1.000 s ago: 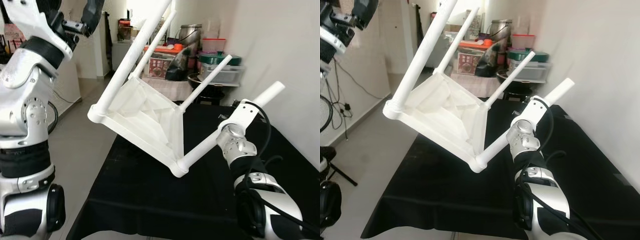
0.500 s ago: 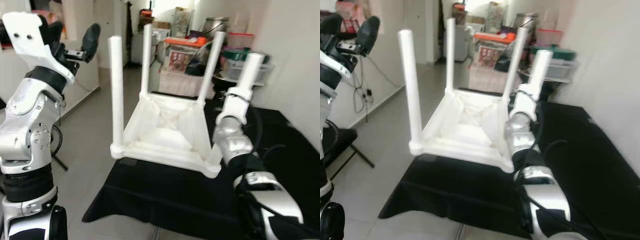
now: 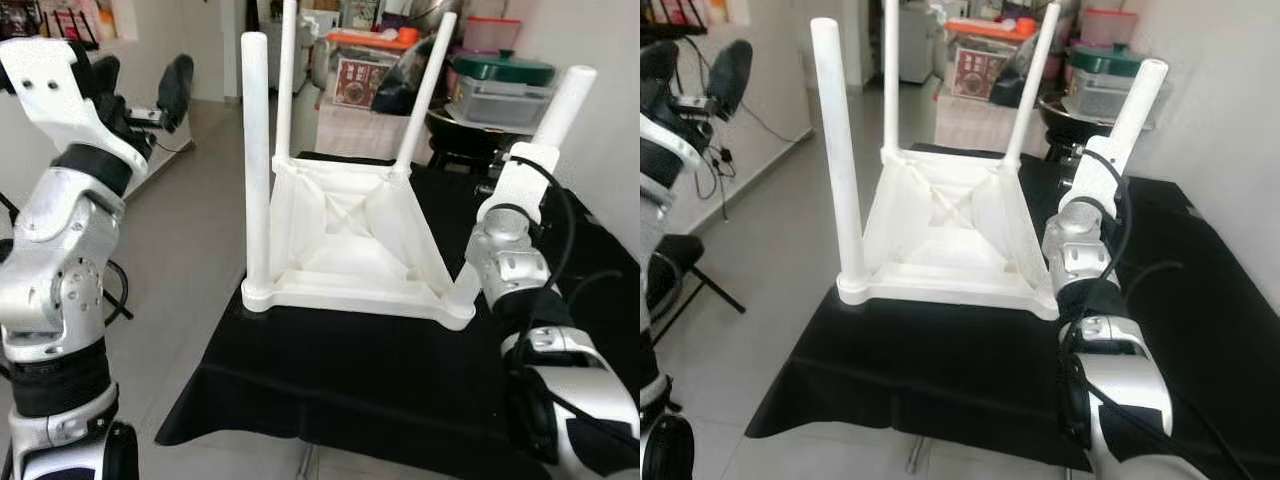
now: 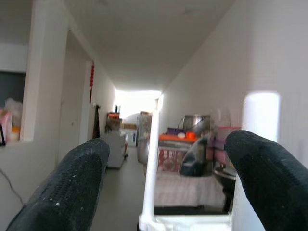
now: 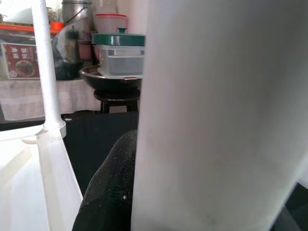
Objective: Building children table
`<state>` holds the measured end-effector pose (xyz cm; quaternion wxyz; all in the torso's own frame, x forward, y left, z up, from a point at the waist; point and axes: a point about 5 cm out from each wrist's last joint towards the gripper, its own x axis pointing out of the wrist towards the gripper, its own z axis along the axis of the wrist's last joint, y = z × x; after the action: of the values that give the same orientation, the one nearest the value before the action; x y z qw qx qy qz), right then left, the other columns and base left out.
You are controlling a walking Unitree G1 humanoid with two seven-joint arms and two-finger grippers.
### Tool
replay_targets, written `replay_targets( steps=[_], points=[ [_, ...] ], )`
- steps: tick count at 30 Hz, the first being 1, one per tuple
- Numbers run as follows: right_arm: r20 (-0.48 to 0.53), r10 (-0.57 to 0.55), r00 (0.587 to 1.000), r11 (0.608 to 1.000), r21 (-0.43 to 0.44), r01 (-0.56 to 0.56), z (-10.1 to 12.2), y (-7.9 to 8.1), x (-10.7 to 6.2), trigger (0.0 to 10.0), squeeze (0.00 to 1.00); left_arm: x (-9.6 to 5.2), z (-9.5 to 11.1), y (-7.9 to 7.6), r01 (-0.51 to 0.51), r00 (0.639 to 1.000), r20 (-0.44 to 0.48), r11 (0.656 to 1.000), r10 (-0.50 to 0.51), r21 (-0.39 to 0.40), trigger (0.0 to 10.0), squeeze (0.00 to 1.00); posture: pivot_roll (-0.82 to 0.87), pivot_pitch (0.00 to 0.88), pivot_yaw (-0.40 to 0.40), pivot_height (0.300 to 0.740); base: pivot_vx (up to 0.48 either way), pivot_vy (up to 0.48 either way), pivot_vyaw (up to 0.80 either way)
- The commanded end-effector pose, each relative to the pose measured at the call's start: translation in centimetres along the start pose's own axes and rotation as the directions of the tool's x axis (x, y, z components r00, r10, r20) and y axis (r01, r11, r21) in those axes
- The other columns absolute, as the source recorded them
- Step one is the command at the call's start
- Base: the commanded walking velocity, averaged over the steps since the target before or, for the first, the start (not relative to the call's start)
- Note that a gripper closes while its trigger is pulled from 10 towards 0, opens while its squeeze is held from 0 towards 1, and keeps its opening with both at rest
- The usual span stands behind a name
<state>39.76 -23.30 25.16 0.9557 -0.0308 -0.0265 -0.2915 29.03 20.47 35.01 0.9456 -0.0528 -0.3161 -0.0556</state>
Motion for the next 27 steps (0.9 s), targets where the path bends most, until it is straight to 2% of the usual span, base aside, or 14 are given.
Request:
replay_targets(
  steps=[1, 2, 3, 5, 8, 9, 11, 12, 14, 15, 18, 27],
  points=[
    [-0.178, 0.037, 0.983, 0.978, -0.196, -0.073, -5.9, -0.5, -1.1, 10.0, 0.0, -1.0, -2.2, -0.1, -0.019, 0.998, -0.068, 1.0, 0.017, -0.019, 10.0, 0.0, 0.06, 0.108, -0.088, 0.74, 0.0, 0.0, 0.0],
    [-0.178, 0.037, 0.983, 0.978, -0.196, -0.073, -5.9, -0.5, -1.1, 10.0, 0.0, -1.0, -2.2, -0.1, -0.019, 0.998, -0.068, 1.0, 0.017, -0.019, 10.0, 0.0, 0.06, 0.108, -0.088, 0.74, 0.0, 0.0, 0.0],
    [-0.176, 0.095, 0.98, 0.976, -0.178, -0.126, -5.8, 0.2, -1.6, 10.0, 0.0, -1.8, -3.7, 0.0, -0.029, 0.994, -0.107, 0.999, 0.026, -0.029, 10.0, 0.0, 0.05, 0.107, -0.086, 0.74, 0.0, 0.0, 0.0],
    [-0.176, 0.095, 0.98, 0.976, -0.178, -0.126, -5.8, 0.2, -1.6, 10.0, 0.0, -1.8, -3.7, 0.0, -0.029, 0.994, -0.107, 0.999, 0.026, -0.029, 10.0, 0.0, 0.05, 0.107, -0.086, 0.74, 0.0, 0.0, 0.0],
    [-0.167, 0.239, 0.957, 0.958, -0.117, -0.26, -5.2, 2.1, -3.4, 10.0, 0.0, -3.8, -8.1, -0.2, -0.035, 0.968, -0.25, 0.999, 0.024, -0.041, 10.0, 0.0, 0.04, 0.112, -0.077, 0.74, 0.0, 0.0, 0.0],
    [-0.167, 0.239, 0.957, 0.958, -0.117, -0.26, -5.2, 2.1, -3.4, 10.0, 0.0, -3.8, -8.1, -0.2, -0.035, 0.968, -0.25, 0.999, 0.024, -0.041, 10.0, 0.0, 0.04, 0.112, -0.077, 0.74, 0.0, 0.0, 0.0],
    [-0.128, 0.357, 0.925, 0.926, -0.084, -0.368, -4.5, 3.4, -4.7, 10.0, 0.0, -4.3, -10.0, -0.9, 0.003, 0.95, -0.313, 1.0, -0.011, -0.026, 10.0, 0.0, 0.03, 0.113, -0.076, 0.74, 0.0, 0.0, 0.0],
    [-0.128, 0.357, 0.925, 0.926, -0.084, -0.368, -4.5, 3.4, -4.7, 10.0, 0.0, -4.3, -10.0, -0.9, 0.003, 0.95, -0.313, 1.0, -0.011, -0.026, 10.0, 0.0, 0.03, 0.113, -0.076, 0.74, 0.0, 0.0, 0.0],
    [-0.1, 0.453, 0.886, 0.885, -0.072, -0.461, -4.2, 4.4, -6.1, 10.0, 0.0, -4.4, -10.9, -1.4, 0.043, 0.94, -0.339, 0.999, -0.04, 0.001, 10.0, 0.0, 0.03, 0.113, -0.077, 0.74, 0.0, 0.0, 0.0],
    [-0.1, 0.453, 0.886, 0.885, -0.072, -0.461, -4.2, 4.4, -6.1, 10.0, 0.0, -4.4, -10.9, -1.4, 0.043, 0.94, -0.339, 0.999, -0.04, 0.001, 10.0, 0.0, 0.03, 0.113, -0.077, 0.74, 0.0, 0.0, 0.0],
    [-0.08, 0.531, 0.844, 0.84, -0.08, -0.536, -3.5, 4.9, -7.5, 10.0, 0.0, -4.3, -11.8, -1.6, 0.077, 0.934, -0.352, 0.996, -0.054, 0.05, 10.0, 0.0, 0.01, 0.114, -0.073, 0.74, 0.0, 0.0, 0.0],
    [-0.084, 0.567, 0.82, 0.814, -0.098, -0.573, -2.3, 4.6, -8.3, 10.0, 0.0, -4.3, -13.0, -1.6, 0.084, 0.929, -0.366, 0.992, -0.045, 0.092, 10.0, 0.0, -0.01, 0.118, -0.077, 0.74, 0.0, 0.0, 0.0]
  ],
)
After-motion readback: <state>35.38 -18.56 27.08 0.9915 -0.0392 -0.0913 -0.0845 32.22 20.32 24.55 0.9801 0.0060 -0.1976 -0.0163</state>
